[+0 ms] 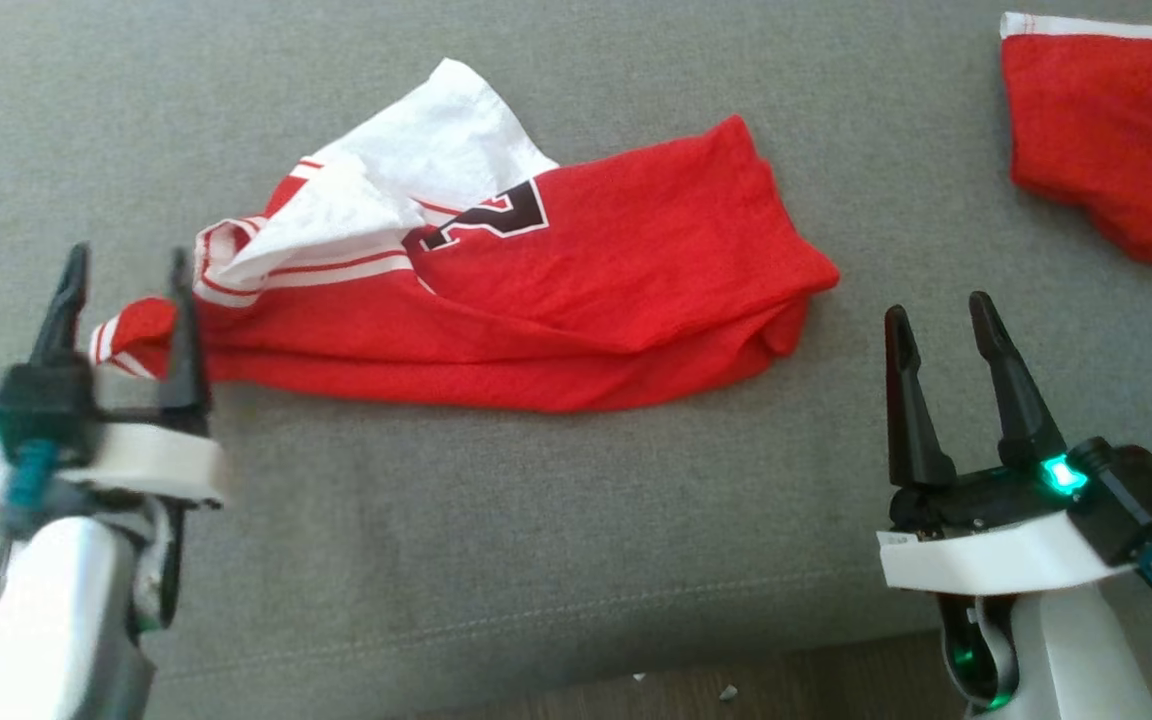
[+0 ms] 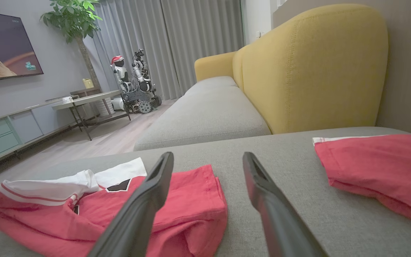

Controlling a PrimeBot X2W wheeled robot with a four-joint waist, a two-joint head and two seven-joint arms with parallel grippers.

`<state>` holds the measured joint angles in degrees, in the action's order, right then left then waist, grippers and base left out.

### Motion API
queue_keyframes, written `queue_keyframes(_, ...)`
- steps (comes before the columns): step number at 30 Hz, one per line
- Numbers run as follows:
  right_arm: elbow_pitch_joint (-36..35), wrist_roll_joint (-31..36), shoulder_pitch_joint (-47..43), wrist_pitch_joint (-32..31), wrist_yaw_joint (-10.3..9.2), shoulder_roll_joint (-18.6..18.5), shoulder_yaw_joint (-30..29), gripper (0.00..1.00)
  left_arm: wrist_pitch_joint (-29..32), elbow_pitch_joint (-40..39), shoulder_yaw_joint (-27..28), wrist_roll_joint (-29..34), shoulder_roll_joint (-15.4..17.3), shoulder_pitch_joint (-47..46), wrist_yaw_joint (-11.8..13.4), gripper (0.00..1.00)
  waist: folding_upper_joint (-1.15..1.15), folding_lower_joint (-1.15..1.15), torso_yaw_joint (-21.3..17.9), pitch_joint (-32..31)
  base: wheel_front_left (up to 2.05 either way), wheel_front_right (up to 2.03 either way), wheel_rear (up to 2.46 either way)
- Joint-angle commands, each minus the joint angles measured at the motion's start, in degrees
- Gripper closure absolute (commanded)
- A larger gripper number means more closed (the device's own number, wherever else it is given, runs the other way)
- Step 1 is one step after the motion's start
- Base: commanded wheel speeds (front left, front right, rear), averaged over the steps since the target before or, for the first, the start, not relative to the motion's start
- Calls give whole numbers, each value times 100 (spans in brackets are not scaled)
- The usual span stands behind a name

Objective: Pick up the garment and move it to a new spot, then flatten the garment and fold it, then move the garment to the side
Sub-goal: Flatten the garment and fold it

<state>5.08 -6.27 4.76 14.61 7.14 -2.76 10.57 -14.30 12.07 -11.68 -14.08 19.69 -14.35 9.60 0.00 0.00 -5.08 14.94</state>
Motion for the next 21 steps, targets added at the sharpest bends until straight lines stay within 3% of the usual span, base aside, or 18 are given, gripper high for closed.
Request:
queue_keyframes(1,-167,-21,115,39,35,-11,143,0,-69,-406,37,384,252,-119,90,0,0,0,-48,64,0,0,0)
queue_keyframes(4,-186,-50,156,39,35,-11,138,0,-70,-533,-475,993,308,-203,36,0,0,0,-68,155,0,0,0)
queue_keyframes(9,-190,-79,291,39,35,-11,187,0,302,-28,-1365,2078,414,-886,-175,0,0,0,-102,346,0,0,0)
queue_keyframes(14,-163,-110,441,39,35,-11,246,0,759,750,-1928,2900,216,-1898,-252,0,0,0,-157,545,0,0,0)
queue_keyframes(21,-158,-157,528,39,35,-11,262,0,924,1433,-2155,3144,70,-2381,-301,0,0,0,-266,705,0,0,0)
